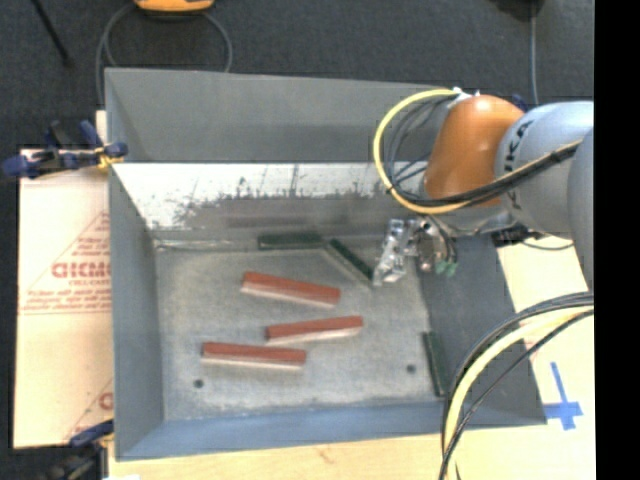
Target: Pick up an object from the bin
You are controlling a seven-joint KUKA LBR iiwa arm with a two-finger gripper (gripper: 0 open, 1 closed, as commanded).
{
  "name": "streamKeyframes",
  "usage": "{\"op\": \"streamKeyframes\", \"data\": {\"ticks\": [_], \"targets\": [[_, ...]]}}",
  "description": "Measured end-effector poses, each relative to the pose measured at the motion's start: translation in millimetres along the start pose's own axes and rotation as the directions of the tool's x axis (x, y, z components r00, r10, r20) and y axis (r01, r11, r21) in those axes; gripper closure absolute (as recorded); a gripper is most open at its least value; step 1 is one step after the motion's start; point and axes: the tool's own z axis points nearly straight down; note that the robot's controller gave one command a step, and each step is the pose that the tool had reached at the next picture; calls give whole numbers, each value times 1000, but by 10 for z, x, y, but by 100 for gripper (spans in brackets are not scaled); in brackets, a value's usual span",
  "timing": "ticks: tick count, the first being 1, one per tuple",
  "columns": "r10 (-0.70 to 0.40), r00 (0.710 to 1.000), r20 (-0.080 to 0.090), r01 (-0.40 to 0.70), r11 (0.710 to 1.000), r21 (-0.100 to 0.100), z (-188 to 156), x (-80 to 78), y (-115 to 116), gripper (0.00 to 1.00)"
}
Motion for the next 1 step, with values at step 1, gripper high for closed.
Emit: {"op": "streamKeyframes", "data": {"ticks": [1], "targets": [[-1,1000,8,1,1000,2,112,28,3,0]]}}
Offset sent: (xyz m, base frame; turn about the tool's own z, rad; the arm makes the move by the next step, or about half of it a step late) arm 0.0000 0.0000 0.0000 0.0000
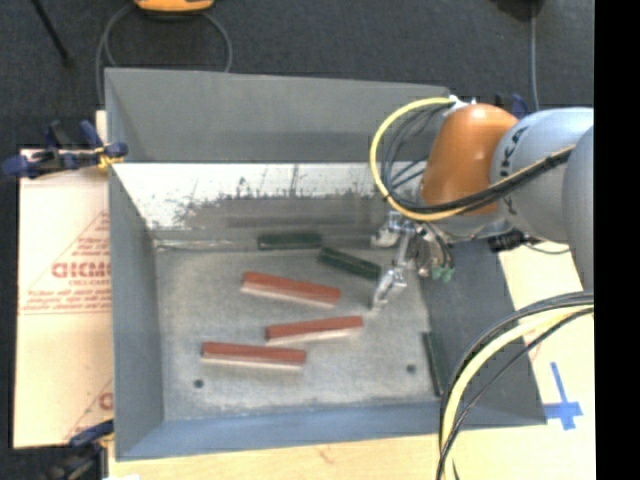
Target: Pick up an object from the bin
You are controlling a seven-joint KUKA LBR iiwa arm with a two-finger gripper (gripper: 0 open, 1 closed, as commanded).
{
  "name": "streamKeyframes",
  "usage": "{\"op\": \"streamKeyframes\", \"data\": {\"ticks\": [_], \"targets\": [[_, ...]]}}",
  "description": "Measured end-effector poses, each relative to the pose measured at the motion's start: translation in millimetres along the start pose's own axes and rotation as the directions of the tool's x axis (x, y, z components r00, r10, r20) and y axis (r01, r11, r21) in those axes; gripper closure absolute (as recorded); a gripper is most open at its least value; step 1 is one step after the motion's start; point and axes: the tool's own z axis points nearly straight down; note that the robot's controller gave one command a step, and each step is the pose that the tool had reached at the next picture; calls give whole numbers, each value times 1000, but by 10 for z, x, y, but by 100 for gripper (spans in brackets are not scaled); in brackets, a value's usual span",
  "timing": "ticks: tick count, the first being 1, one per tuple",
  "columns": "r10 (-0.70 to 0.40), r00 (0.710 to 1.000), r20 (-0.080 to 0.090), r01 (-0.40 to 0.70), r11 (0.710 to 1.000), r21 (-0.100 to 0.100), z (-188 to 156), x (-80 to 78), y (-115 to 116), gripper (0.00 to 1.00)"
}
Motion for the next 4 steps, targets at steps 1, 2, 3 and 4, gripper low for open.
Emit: {"op": "streamKeyframes", "data": {"ticks": [1,2,3,4], "targets": [[0,1000,-3,0,1000,0,13,9,1,0],[-53,999,-10,53,999,-2,-114,-24,11,0],[-13,1000,-4,13,1000,-1,7,-100,297,100],[-15,1000,-3,15,1000,-1,6,-103,298,100]]}}
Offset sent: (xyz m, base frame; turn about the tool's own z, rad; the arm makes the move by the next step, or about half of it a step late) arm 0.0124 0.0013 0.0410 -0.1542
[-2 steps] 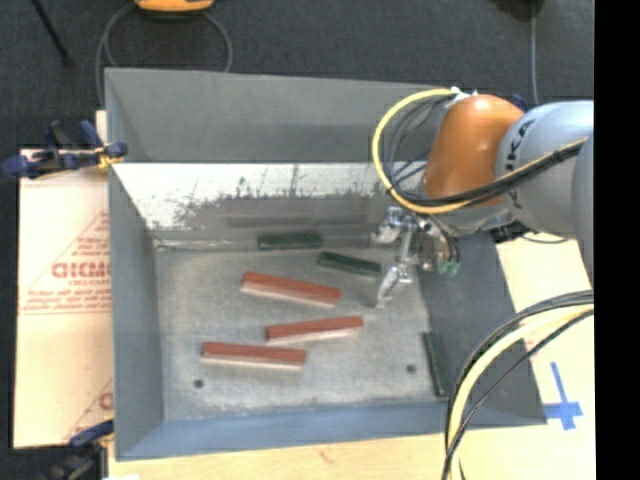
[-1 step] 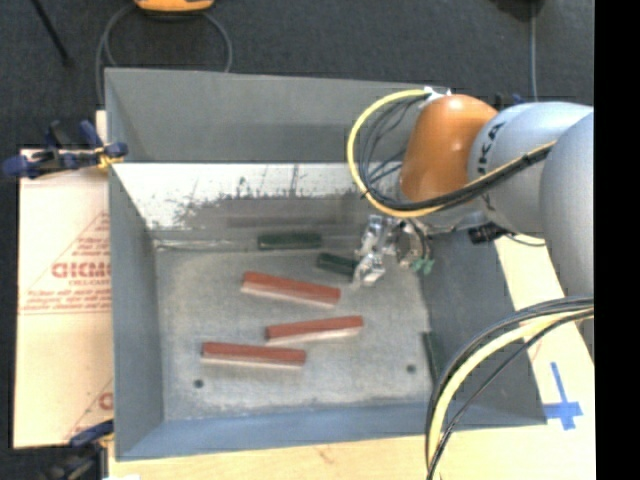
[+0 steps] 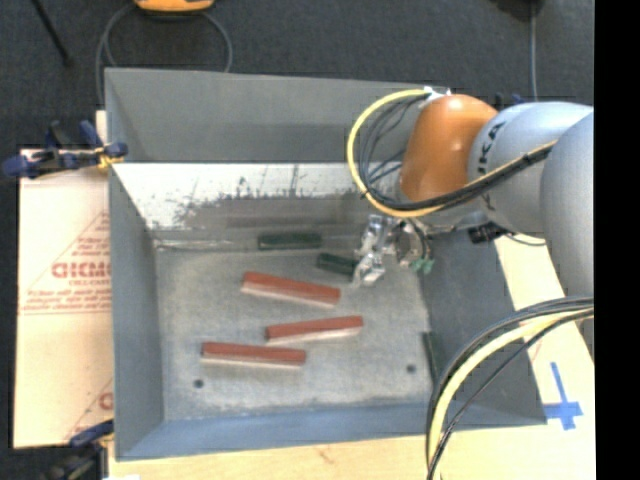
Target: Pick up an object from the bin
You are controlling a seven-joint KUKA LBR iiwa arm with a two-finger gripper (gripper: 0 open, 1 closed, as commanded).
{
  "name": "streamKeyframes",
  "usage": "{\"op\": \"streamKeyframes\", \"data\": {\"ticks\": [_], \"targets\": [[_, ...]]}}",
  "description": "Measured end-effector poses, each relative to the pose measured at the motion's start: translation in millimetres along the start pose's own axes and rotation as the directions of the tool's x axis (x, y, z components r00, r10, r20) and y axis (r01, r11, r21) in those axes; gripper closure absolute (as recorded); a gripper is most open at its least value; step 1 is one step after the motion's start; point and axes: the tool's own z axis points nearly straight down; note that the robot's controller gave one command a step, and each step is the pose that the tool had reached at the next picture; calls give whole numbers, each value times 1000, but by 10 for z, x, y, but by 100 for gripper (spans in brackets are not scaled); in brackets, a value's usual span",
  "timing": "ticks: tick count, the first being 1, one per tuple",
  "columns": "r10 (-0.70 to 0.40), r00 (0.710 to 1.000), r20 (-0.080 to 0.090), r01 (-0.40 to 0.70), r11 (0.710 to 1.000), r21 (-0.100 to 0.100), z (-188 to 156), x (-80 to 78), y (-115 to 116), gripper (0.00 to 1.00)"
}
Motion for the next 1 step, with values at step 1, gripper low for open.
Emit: {"op": "streamKeyframes", "data": {"ticks": [1], "targets": [[-1,1000,0,1,1000,0,0,-1,0,100]]}}
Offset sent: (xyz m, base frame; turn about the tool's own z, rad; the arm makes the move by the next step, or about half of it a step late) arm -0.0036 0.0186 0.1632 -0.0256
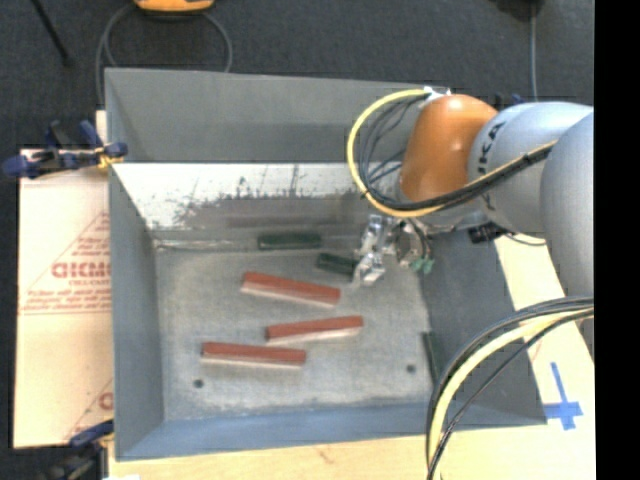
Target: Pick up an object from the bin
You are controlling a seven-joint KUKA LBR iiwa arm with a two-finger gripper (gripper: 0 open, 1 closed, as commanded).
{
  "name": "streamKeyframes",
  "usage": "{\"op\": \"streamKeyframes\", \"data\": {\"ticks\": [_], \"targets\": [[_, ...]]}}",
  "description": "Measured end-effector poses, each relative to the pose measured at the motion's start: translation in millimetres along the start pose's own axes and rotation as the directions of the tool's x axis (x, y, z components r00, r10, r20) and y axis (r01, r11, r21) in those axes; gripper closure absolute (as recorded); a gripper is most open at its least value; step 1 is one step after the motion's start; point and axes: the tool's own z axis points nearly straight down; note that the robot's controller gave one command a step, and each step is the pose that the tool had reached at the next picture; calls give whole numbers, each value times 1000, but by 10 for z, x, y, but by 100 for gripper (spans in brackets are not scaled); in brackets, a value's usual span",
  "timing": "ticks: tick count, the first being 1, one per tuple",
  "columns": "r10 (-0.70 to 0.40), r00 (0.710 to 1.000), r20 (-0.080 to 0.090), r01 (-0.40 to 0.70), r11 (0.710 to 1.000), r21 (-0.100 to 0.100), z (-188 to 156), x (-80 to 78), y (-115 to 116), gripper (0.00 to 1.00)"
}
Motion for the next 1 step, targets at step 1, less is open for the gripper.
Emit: {"op": "streamKeyframes", "data": {"ticks": [1], "targets": [[-31,999,5,31,1000,0,-1686,14,160,100]]}}
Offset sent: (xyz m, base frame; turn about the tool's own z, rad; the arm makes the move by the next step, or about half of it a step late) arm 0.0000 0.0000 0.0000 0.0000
